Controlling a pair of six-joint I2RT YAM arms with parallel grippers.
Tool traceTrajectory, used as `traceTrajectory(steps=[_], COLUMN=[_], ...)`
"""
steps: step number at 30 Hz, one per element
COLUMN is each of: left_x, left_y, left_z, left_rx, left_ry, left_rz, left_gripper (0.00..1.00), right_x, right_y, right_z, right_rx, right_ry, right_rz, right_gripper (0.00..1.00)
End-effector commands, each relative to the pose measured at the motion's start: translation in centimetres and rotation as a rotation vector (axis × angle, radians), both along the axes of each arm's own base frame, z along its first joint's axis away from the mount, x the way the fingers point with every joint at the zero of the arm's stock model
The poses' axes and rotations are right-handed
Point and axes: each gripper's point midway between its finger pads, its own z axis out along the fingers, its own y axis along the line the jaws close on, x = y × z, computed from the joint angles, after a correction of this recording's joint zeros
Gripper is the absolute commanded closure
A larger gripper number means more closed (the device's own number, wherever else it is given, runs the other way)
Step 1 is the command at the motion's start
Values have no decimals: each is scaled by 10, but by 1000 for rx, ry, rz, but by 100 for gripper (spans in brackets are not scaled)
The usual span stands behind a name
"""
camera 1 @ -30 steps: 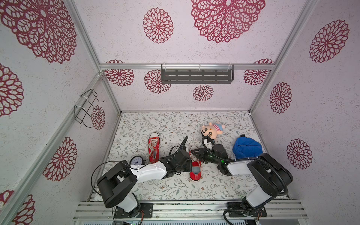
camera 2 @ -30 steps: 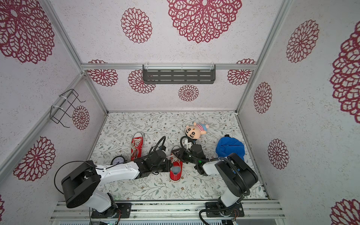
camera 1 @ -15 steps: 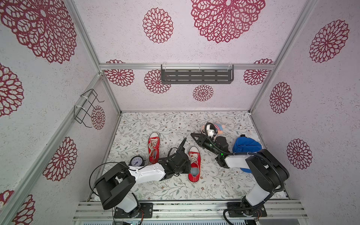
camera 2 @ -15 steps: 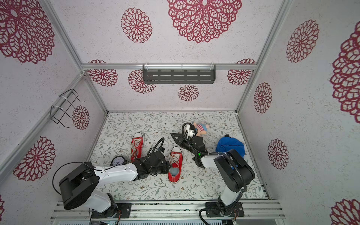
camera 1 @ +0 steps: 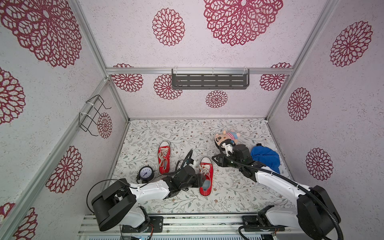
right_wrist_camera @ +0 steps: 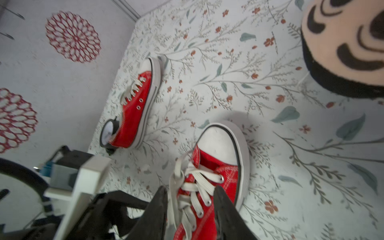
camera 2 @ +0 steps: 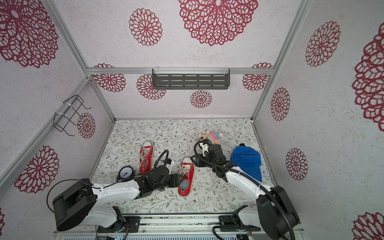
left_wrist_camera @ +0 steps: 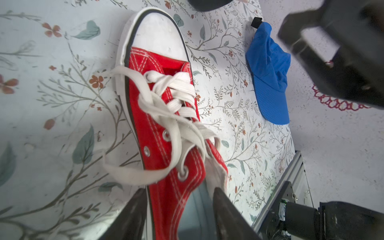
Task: Remove the insole from the shoe
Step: Untie the shoelace on the shoe.
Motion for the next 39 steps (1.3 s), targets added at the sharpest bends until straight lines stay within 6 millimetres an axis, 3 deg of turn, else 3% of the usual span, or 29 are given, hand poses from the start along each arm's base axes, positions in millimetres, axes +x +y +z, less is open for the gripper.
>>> traceTrajectory(steps=[1, 5, 9, 13, 17, 25, 30, 36, 39], left_x=[5, 13, 23, 22, 19, 18, 18, 21, 24], left_y=[7, 51, 89, 111, 120, 127, 126, 125, 120], left_z=[35, 50, 56, 46, 38, 39, 39, 42, 45], left_rx=[-87, -93, -187, -196, -200, -197, -186, -172, -160], left_ry=[-81, -94, -68, -47, -38, -51, -51, -70, -86], left_rz=[47, 181, 269, 323, 352, 374, 368, 354, 331], left_gripper=[37, 30, 34, 39, 43, 45, 45, 45, 45], right_x=[-16, -19, -20, -17, -14, -6, -9, -5, -3], right_y=[-1, 28, 56, 71, 82, 81, 80, 83, 83], right_z=[-13, -16, -25, -31, -39, -53, -54, -29, -9], right_rx=[-182, -260, -345, -410, -470, -540, -550, -503, -469], right_ry=[13, 7, 12, -4, 3, 10, 16, -41, -81], right_rz=[108, 229, 343, 404, 446, 431, 440, 407, 381], right_gripper=[60, 59, 59, 59, 61, 63, 73, 95, 100])
